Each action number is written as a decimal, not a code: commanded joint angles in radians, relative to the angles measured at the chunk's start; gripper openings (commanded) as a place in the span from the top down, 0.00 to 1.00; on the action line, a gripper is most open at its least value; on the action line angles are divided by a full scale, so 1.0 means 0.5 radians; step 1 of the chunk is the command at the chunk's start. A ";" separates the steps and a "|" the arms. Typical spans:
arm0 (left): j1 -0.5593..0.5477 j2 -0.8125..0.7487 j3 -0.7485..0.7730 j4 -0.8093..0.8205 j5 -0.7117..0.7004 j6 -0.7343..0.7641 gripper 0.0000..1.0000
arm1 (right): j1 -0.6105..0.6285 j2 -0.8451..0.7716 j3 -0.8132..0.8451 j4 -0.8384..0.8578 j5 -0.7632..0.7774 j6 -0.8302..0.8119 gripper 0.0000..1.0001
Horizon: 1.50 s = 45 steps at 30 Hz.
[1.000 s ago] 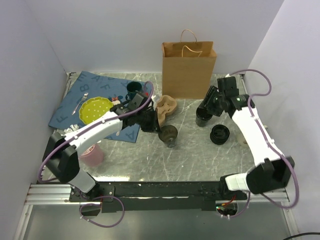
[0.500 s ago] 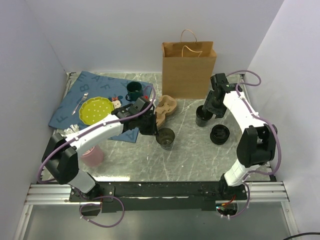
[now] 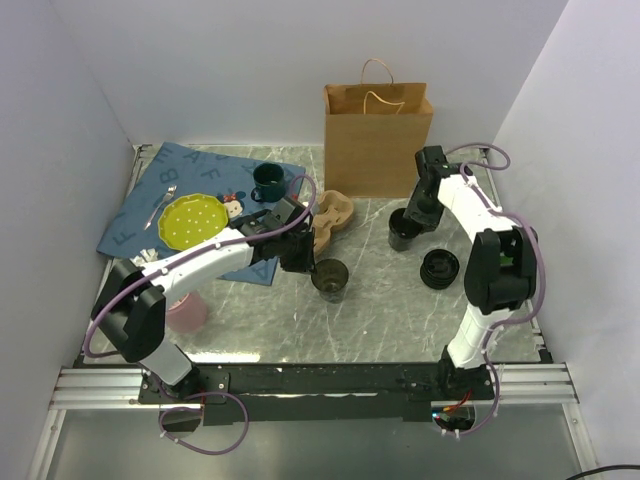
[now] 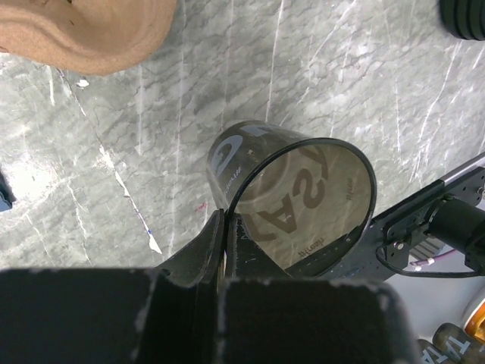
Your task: Pack the takeout coffee
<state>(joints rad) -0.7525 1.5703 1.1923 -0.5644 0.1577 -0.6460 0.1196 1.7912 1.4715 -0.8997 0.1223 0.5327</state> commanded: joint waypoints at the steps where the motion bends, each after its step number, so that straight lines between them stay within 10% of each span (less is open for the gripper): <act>1: -0.005 0.029 -0.016 0.049 -0.039 0.019 0.97 | -0.012 0.105 0.174 0.121 -0.073 0.057 0.57; 19: -0.005 -0.008 0.021 -0.037 -0.116 0.022 0.71 | 0.071 0.348 0.616 0.057 -0.189 0.159 0.58; 45: 0.005 -0.226 0.220 -0.252 -0.460 -0.012 0.54 | 0.065 -0.005 0.048 0.698 -0.248 0.067 0.87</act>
<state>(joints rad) -0.7521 1.4948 1.2575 -0.6712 -0.0273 -0.6476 0.1528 1.8210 1.4345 -0.6426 -0.0208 0.5888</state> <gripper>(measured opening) 0.460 0.148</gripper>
